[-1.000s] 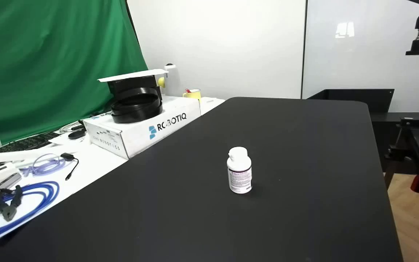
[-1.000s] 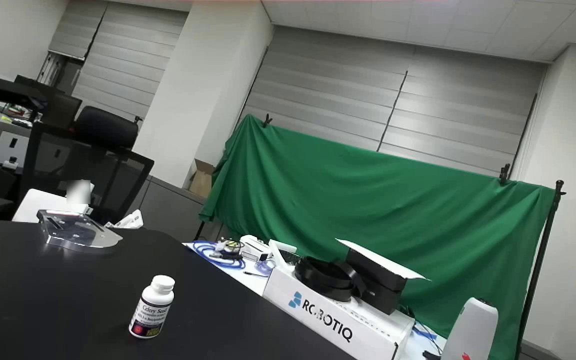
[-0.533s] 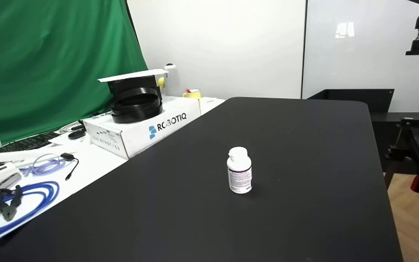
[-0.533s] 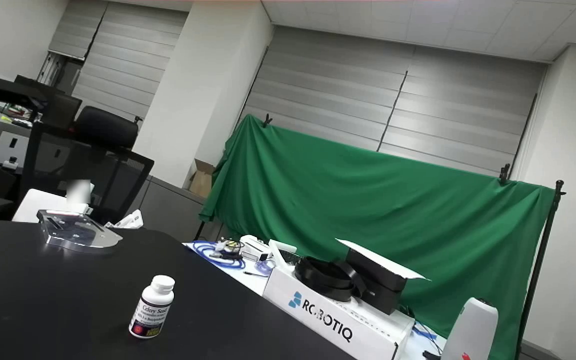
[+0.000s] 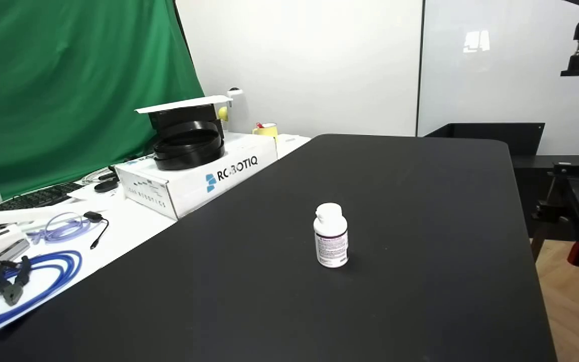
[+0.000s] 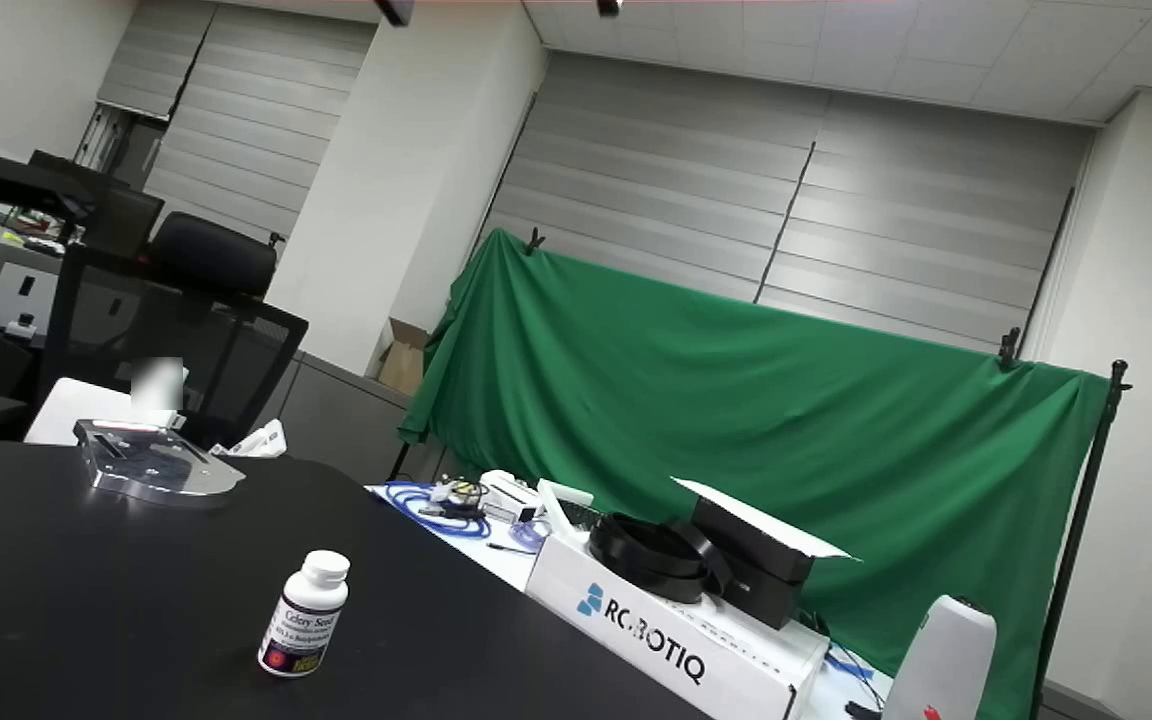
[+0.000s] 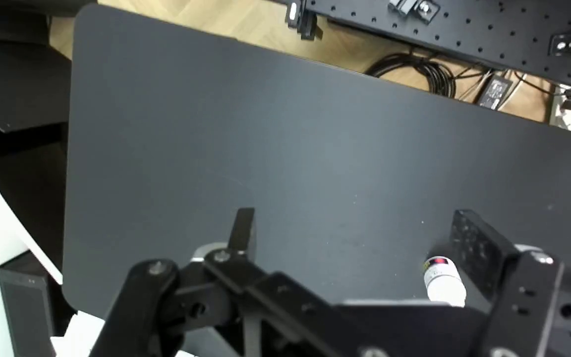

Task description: Pick the bottle and move it slightly to the bottom on the table

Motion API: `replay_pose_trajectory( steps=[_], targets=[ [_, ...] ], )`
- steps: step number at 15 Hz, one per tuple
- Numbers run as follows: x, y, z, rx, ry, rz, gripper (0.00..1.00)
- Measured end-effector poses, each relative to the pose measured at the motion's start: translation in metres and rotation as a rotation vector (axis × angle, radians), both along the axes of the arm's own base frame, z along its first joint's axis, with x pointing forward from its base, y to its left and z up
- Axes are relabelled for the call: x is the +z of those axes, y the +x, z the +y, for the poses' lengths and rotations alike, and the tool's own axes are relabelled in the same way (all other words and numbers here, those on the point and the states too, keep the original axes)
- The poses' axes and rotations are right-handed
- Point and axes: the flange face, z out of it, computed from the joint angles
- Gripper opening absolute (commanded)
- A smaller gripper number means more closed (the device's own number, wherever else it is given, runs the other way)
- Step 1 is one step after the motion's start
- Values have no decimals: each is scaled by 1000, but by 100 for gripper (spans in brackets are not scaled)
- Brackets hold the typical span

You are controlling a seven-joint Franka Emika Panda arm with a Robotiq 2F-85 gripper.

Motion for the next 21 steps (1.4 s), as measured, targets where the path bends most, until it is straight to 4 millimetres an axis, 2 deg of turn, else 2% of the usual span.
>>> replay_pose_trajectory(
  steps=[6,9,12,14,18,21],
  targets=[
    [-42,75,48,135,85,-120,100],
    [-76,115,76,191,102,-139,100],
    [-117,149,111,230,77,-89,100],
    [-138,170,136,246,62,-46,100],
    [-165,204,174,282,56,24,100],
    [-172,214,178,285,57,42,100]
  ],
)
